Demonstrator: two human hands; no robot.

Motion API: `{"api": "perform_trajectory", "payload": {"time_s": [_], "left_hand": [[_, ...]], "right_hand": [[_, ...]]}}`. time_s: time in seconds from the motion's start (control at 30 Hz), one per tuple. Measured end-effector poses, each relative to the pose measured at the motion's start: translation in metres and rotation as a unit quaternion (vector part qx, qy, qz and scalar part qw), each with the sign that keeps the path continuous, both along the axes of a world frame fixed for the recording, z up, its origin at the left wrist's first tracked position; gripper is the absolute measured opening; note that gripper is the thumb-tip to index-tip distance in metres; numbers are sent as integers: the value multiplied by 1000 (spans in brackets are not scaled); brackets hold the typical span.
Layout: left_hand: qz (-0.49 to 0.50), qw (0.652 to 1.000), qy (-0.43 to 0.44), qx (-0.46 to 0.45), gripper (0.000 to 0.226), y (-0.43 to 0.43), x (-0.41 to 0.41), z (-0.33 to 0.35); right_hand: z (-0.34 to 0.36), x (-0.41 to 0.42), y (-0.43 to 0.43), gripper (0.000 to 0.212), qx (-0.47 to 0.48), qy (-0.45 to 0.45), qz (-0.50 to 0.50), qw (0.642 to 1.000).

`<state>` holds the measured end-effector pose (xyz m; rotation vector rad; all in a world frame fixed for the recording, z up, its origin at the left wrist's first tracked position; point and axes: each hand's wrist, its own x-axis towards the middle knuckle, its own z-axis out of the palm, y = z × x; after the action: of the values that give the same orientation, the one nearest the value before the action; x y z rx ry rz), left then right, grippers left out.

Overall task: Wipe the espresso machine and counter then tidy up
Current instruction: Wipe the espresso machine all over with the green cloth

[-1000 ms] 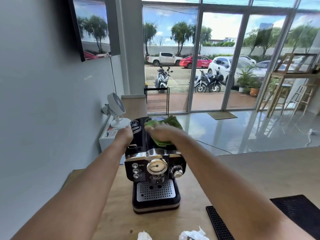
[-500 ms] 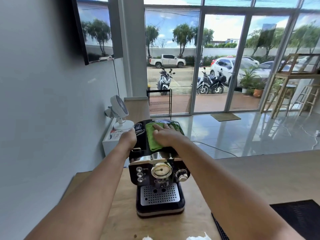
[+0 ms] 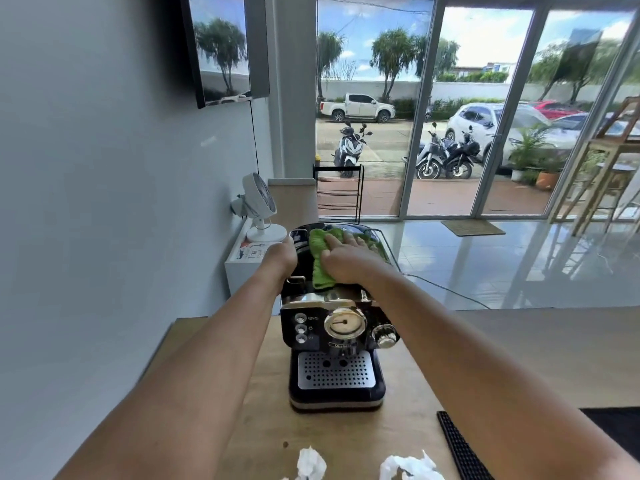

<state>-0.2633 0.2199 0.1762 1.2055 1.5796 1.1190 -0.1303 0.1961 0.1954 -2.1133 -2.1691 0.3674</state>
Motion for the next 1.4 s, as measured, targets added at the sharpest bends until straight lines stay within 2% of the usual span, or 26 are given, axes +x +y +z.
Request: {"api": "perform_trajectory", "payload": {"time_s": [0.1, 0.2, 0.33, 0.43, 0.47, 0.6, 0.7, 0.8, 0.87, 0.97, 1.07, 1.2, 1.3, 1.4], "left_hand": [[2, 1000, 3, -7, 47, -1, 0, 2], [9, 1000, -6, -10, 30, 1, 1, 1], [22, 1000, 9, -16, 35, 5, 3, -2], [24, 998, 45, -23, 43, 4, 4, 0], [22, 998, 54, -27, 44, 5, 4, 1], [2, 994, 105, -32, 48, 5, 1, 4], [-13, 993, 117, -30, 49, 5, -2, 1], [-16, 994, 99, -29, 51, 1, -2, 2], [-19, 994, 100, -34, 51, 0, -1, 3], [-18, 993, 115, -31, 48, 2, 1, 3], [-2, 989, 145, -31, 46, 4, 4, 3], [-1, 977, 212, -34, 44, 3, 3, 5], [-9, 965, 260, -31, 46, 7, 0, 5], [-23, 952, 303, -30, 44, 10, -2, 3]], "right_hand": [[-5, -30, 16, 58, 13, -19, -7, 1000], [-7, -31, -10, 55, 34, -37, 82, 995], [-18, 1, -85, 52, 89, -3, 154, 984], [-55, 16, -116, 50, 273, -83, 178, 942], [-65, 16, -114, 51, 303, -114, 188, 927], [-68, -5, -95, 48, 361, -179, 244, 882], [-71, -1, -88, 45, 389, -191, 272, 859], [-80, 40, -91, 46, 411, -156, 287, 851], [-87, 72, -96, 54, 428, -129, 287, 847], [-98, 89, -104, 59, 431, -117, 270, 853], [-94, 61, -98, 56, 433, -104, 256, 858], [-86, 25, -84, 51, 433, -137, 272, 848], [-88, 47, -86, 53, 436, -119, 292, 843], [-95, 80, -94, 52, 463, -63, 278, 839]]}}
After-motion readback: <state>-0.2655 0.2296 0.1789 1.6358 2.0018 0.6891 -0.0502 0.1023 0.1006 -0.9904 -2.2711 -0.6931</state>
